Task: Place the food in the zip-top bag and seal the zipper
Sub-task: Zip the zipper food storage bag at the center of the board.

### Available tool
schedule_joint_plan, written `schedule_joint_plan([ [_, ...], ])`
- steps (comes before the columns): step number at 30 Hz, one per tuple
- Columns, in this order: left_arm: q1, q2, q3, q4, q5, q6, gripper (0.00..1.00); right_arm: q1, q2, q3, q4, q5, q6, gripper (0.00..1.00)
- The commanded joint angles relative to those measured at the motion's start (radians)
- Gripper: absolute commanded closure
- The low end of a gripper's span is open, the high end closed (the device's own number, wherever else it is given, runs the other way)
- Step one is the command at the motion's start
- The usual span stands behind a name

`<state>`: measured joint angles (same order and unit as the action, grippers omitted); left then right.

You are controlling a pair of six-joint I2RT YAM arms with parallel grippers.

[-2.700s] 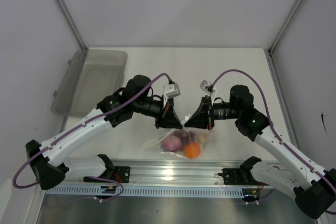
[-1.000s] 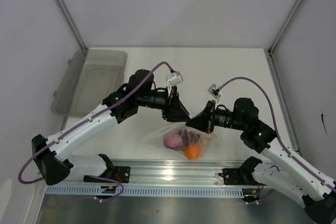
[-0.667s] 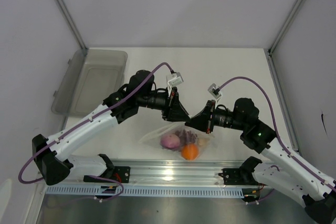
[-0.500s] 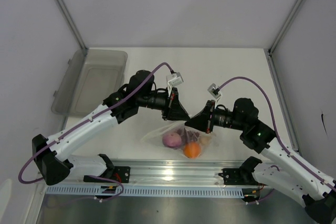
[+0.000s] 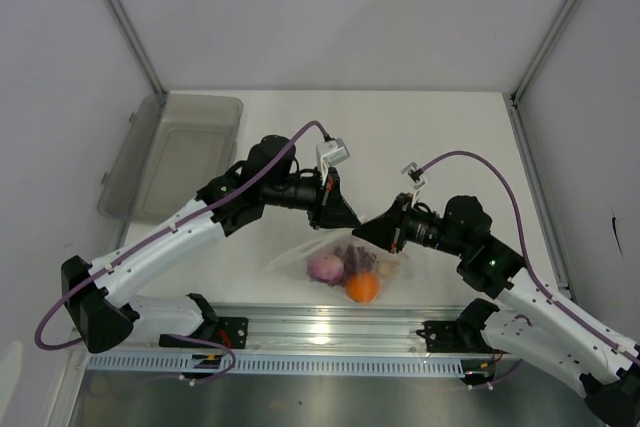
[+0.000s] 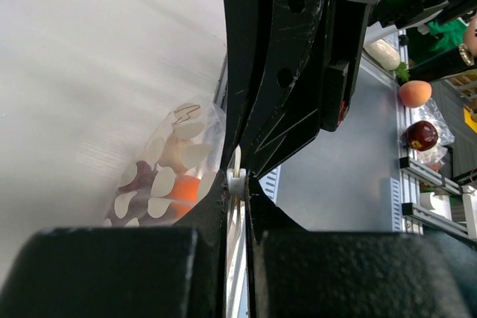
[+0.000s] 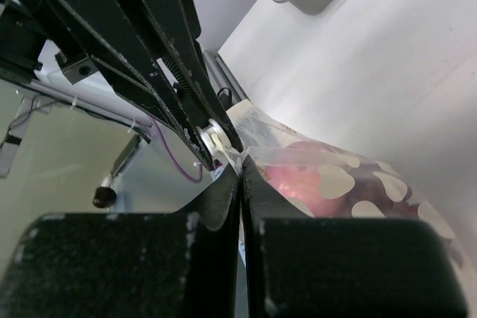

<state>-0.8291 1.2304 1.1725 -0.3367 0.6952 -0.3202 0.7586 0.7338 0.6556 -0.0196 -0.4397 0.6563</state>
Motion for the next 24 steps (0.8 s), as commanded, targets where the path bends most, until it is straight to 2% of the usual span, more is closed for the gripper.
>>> schedule_joint_plan([
  [1,-0.005,-0.003,0.026,-0.044,-0.042,0.036,1.00,0.001,-0.042,-0.008,0.128,0.105,0.107,1.00],
  [15,-0.007,-0.006,0.013,-0.079,-0.052,0.050,1.00,0.004,-0.108,-0.001,0.087,0.243,0.190,1.00],
  [24,-0.007,-0.032,0.004,-0.122,-0.079,0.073,0.99,-0.004,-0.111,0.019,0.024,0.266,0.146,1.00],
])
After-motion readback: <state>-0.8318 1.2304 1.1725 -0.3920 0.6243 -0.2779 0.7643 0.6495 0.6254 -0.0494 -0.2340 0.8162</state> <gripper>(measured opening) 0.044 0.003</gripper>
